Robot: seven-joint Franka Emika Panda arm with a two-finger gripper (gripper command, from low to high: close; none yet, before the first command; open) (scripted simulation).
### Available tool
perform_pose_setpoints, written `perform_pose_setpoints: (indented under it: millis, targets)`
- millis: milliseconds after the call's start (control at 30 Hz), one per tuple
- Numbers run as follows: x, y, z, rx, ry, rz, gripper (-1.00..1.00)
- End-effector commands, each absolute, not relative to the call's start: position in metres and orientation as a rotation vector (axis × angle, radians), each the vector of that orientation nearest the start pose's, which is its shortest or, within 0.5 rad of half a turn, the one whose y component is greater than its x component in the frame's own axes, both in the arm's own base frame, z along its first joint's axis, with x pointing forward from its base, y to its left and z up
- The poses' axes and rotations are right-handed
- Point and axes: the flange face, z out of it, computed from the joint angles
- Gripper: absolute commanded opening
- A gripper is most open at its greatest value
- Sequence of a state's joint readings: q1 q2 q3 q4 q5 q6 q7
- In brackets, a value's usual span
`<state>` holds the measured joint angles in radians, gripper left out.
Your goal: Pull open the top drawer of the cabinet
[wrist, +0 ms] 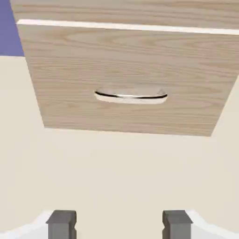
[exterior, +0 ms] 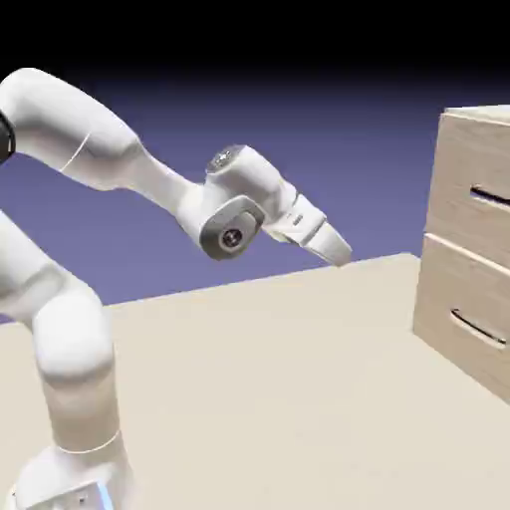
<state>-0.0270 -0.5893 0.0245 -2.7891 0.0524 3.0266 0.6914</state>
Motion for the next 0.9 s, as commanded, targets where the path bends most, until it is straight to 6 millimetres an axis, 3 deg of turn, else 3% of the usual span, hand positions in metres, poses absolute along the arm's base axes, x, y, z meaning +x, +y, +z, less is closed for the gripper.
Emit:
perform_pose_setpoints:
  millis: [0,233,433,633,867]
  targets:
    - [0.39,-0.012,0.488,-2.448,0.965,-1.122,0.0]
    - [0.377,-0.051,0.579,-2.341,0.978,-1.38,0.0]
    - [0.354,-0.061,0.648,-2.268,0.932,-1.604,0.0]
    - [0.333,-0.049,0.704,-2.221,0.83,-1.832,0.0]
    - [0.326,-0.012,0.749,-2.202,0.638,-2.091,0.0]
